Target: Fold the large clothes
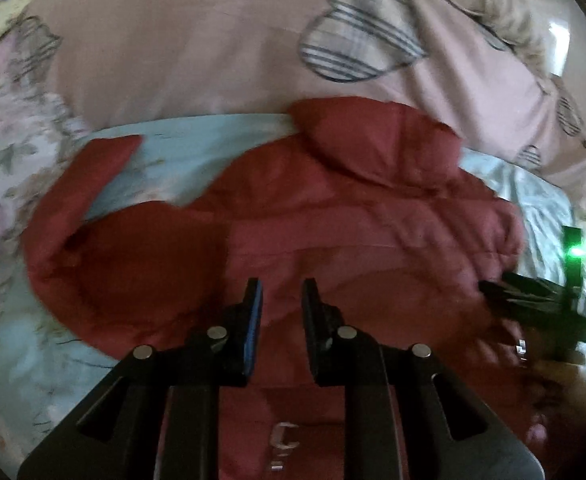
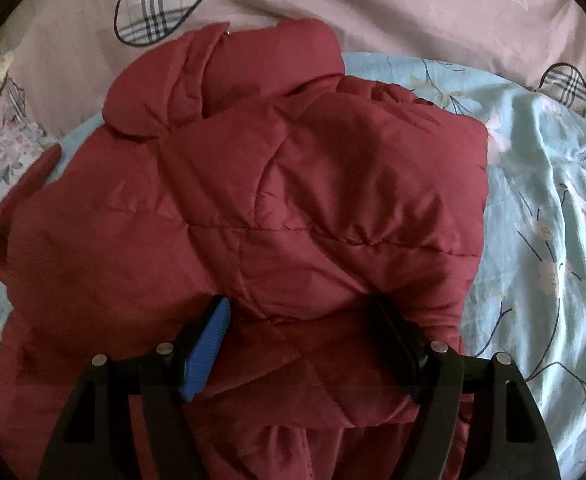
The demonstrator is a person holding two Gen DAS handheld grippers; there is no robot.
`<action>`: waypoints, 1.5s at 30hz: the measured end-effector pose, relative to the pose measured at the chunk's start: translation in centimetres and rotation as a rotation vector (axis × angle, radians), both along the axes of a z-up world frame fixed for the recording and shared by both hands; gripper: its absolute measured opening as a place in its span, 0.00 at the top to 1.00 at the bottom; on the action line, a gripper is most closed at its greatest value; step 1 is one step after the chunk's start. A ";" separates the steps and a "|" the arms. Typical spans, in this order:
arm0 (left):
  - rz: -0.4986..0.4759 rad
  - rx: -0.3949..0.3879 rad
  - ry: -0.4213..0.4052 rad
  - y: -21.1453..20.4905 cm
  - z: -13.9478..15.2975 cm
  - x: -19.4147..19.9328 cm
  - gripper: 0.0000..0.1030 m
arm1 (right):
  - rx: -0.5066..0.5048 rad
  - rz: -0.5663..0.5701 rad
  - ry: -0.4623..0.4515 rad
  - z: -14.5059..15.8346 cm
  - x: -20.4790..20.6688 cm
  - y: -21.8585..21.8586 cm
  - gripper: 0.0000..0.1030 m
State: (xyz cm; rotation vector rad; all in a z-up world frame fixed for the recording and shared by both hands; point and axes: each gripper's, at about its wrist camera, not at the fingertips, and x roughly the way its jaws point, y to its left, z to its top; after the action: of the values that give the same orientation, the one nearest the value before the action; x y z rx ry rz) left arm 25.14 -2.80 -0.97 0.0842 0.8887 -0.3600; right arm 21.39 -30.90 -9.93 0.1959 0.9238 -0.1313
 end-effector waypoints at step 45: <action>0.022 0.116 0.010 -1.3 -3.0 0.2 0.59 | 0.068 0.047 -0.064 3.8 -1.2 0.8 0.29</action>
State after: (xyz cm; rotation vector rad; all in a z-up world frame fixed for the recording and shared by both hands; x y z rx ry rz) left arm 25.36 -4.11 -3.97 0.1793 0.9195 -0.2880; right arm 20.18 -30.07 -6.17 0.2403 0.8691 -0.0499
